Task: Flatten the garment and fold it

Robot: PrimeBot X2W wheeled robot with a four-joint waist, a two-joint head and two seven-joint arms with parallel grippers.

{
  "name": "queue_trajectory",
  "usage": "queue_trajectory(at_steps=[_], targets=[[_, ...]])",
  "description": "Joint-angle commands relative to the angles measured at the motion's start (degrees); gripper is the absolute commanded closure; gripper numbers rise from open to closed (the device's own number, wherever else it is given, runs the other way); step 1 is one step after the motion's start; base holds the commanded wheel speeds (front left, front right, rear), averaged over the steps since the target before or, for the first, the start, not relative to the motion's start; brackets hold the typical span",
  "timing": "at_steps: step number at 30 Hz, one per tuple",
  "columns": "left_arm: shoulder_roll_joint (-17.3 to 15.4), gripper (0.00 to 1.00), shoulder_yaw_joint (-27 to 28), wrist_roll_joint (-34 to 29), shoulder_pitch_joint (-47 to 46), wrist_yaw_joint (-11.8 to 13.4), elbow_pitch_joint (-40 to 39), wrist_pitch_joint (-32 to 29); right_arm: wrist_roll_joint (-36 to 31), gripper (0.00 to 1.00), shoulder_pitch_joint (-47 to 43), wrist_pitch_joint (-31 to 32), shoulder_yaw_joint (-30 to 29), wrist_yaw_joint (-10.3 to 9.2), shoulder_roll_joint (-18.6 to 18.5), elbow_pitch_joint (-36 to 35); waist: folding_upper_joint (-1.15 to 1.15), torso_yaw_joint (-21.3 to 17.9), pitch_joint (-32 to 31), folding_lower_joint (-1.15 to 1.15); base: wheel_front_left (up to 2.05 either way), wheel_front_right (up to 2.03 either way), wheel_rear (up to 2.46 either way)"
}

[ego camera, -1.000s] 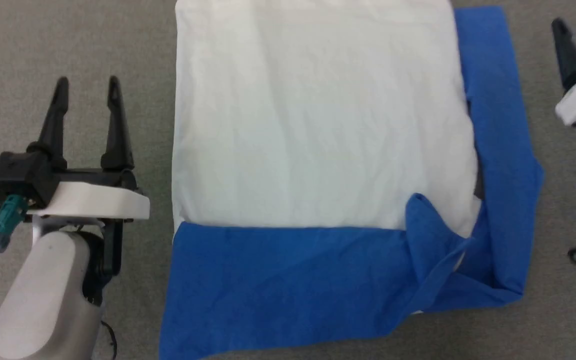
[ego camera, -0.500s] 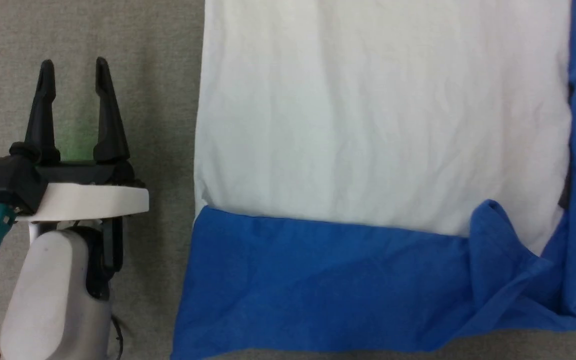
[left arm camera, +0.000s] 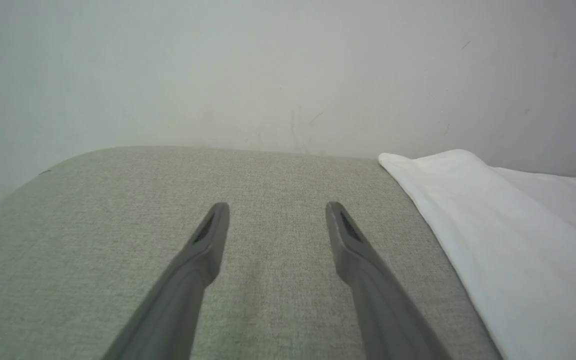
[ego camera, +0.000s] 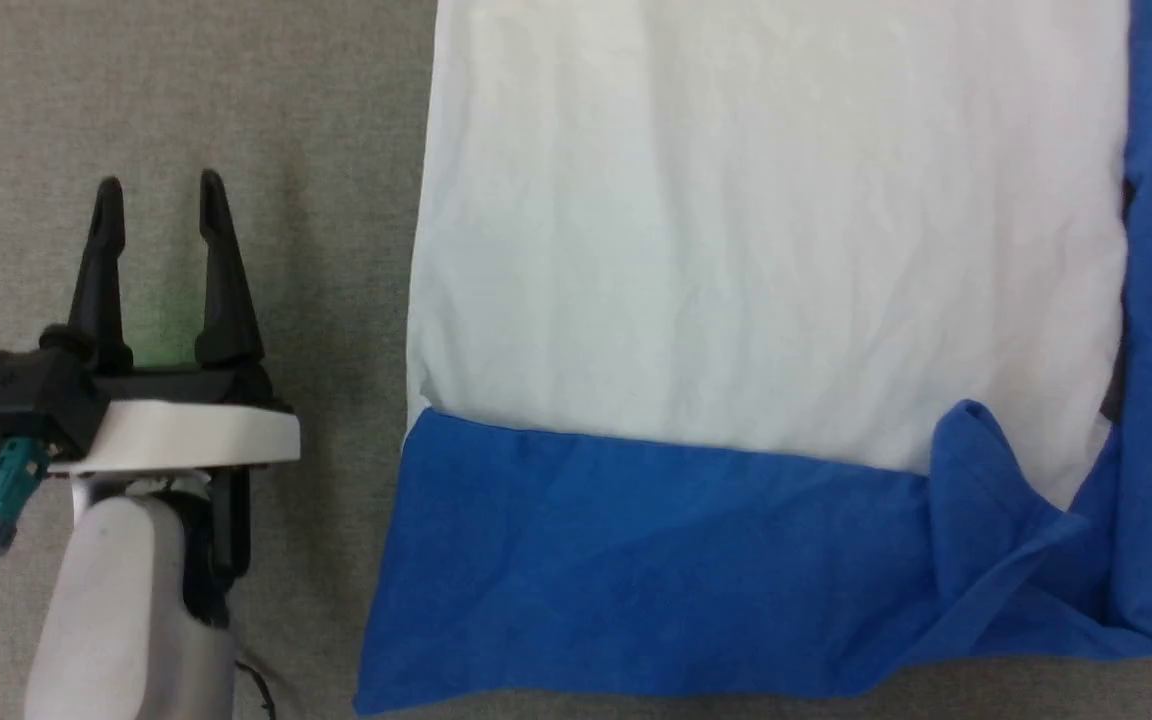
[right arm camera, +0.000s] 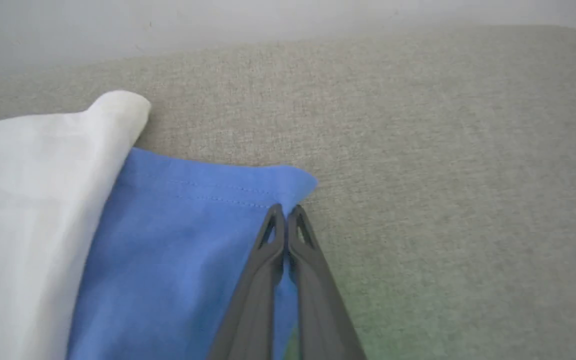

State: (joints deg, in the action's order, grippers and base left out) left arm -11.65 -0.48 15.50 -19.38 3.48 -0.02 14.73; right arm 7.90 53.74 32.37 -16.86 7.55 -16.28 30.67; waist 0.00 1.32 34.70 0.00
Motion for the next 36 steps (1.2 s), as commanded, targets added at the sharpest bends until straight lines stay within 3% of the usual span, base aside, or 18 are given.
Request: queue_trajectory(at_steps=[1, 9, 17, 21, 28, 36], targets=[[0.4, 0.00, 0.5, -0.7, 1.0, -0.5, 0.5, 0.3, 0.5, 1.00, -1.9, -1.5, -0.7, -0.06, -0.7, -1.4, 0.00, -0.9, -3.5, 0.00, 0.00, 0.00, 0.00], [1.7, 0.00, 2.1, -1.5, 6.5, -1.8, 3.6, 0.3, 1.6, 1.00, -16.9, -6.2, -5.8, -0.06, -1.5, -17.1, 0.00, -3.3, -14.3, 0.00, 0.00, 0.00, 0.00], [2.3, 0.00, 3.0, -1.7, 12.1, -2.0, 5.2, 0.3, 1.3, 1.00, -33.4, 0.1, -11.1, -0.06, 2.3, -40.8, 0.00, -5.5, -22.1, 0.00, 0.00, 0.00, 0.00], [2.4, 0.00, 3.1, -1.6, 13.8, -2.1, 5.4, 0.3, 1.9, 1.00, -37.9, 2.0, -11.0, -0.06, 3.1, -48.5, 0.00, -6.2, -24.1, 0.00, 0.00, 0.00, 0.00], [2.5, 0.00, 2.5, -1.5, 14.9, -2.4, 6.2, 0.3, 2.2, 1.00, -41.5, 5.1, -3.2, -0.06, 3.8, -61.9, 0.00, -5.9, -26.3, 0.00, 0.00, 0.00, 0.00], [3.1, 0.00, 1.2, -1.6, 15.1, -2.6, 6.5, 0.3, 1.9, 1.00, -40.0, 7.3, 17.2, -0.06, 2.3, -68.4, 0.00, -4.6, -26.9, 0.00, 0.00, 0.00, 0.00]])
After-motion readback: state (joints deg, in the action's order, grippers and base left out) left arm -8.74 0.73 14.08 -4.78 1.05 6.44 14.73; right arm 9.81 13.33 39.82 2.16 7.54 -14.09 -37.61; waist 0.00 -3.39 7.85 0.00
